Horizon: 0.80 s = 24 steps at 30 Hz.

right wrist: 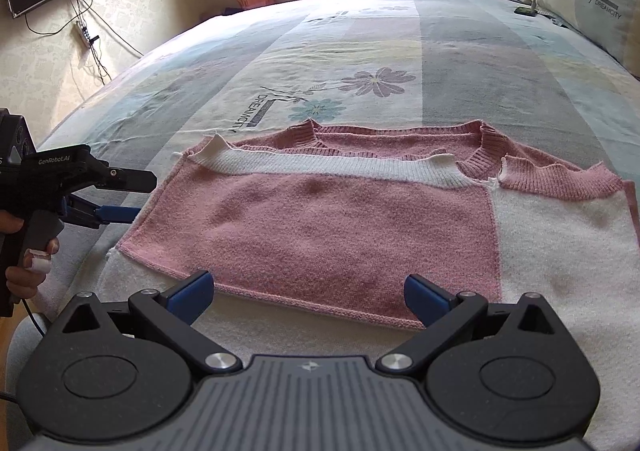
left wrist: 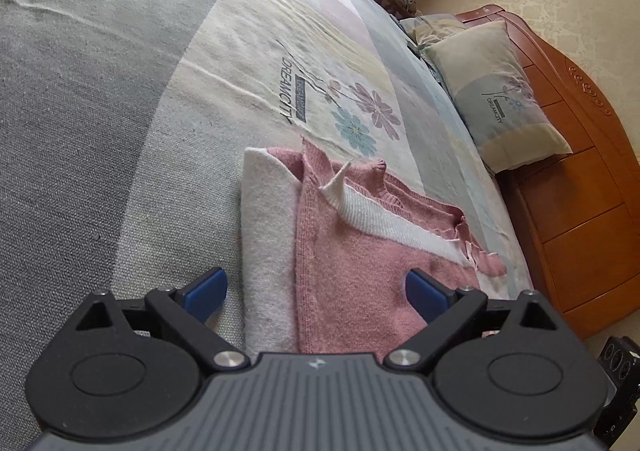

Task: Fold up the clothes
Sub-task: 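Roll the left gripper sideways and lower it to the sweater's white side edge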

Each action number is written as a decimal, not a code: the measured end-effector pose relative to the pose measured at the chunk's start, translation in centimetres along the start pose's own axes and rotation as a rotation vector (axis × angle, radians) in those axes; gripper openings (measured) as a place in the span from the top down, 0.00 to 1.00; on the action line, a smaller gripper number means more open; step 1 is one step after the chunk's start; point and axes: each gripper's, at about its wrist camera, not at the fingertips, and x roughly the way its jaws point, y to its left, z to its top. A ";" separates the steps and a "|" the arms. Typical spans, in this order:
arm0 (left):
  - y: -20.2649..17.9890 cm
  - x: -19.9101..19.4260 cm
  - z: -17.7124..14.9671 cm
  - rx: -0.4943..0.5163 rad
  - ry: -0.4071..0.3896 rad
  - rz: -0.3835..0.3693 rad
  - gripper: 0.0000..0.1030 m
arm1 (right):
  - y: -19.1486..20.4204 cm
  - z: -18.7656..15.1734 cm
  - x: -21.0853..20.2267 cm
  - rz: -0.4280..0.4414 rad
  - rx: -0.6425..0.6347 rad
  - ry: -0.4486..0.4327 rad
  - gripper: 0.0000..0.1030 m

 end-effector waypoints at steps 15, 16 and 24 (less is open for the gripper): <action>1.5 2.1 1.8 -0.147 0.023 -0.166 0.02 | 1.3 0.2 -1.2 -0.022 -0.024 -0.016 0.00; 1.5 1.9 1.4 -0.154 0.034 -0.175 0.02 | 1.4 0.1 -1.4 -0.021 -0.026 -0.019 0.00; 2.1 0.9 -0.5 -0.155 0.120 -0.248 0.02 | 1.1 -0.3 -2.2 -0.011 -0.020 -0.031 0.00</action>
